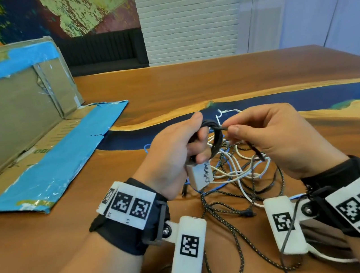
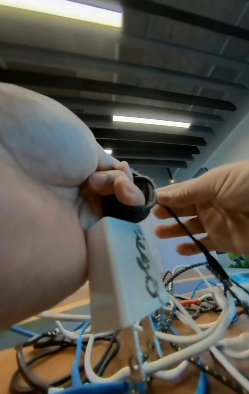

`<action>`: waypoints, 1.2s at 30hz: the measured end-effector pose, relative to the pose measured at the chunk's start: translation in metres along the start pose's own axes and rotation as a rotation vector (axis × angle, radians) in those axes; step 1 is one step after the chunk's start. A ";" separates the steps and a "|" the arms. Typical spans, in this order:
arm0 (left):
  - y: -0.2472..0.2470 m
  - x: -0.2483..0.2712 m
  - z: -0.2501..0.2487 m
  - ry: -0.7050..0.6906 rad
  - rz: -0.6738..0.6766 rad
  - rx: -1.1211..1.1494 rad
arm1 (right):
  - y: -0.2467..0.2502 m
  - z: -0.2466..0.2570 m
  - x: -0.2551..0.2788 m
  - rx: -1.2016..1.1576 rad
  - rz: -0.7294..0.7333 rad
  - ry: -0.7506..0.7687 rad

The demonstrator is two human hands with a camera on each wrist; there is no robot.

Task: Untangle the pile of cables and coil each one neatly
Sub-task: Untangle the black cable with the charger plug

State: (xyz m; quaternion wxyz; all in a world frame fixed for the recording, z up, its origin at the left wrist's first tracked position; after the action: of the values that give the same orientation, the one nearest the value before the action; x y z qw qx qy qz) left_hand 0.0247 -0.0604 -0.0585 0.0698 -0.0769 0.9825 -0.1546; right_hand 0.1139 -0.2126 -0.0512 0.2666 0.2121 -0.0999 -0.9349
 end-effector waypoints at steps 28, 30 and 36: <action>-0.003 -0.006 0.002 -0.216 0.032 -0.261 | -0.042 -0.009 0.010 -0.409 0.285 -0.161; -0.006 -0.005 0.002 -0.201 0.075 -0.272 | -0.044 -0.006 0.013 -0.446 0.346 -0.169; -0.001 -0.006 0.001 -0.191 0.016 -0.294 | -0.042 -0.015 0.007 -0.234 0.187 -0.119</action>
State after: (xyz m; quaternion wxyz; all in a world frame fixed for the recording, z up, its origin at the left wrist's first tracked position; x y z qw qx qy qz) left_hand 0.0305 -0.0605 -0.0583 0.1522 -0.0930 0.9840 -0.0008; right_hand 0.0963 -0.1824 -0.0795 0.3691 0.1134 -0.0253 -0.9221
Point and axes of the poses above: each hand's wrist, its own x-axis away from the middle knuckle, its own y-axis out of the back of the hand, z = x × y, the point moved 5 cm from there along -x, towards the middle knuckle, and after that the axes turned 8 degrees about x, right-handed, at the moved point
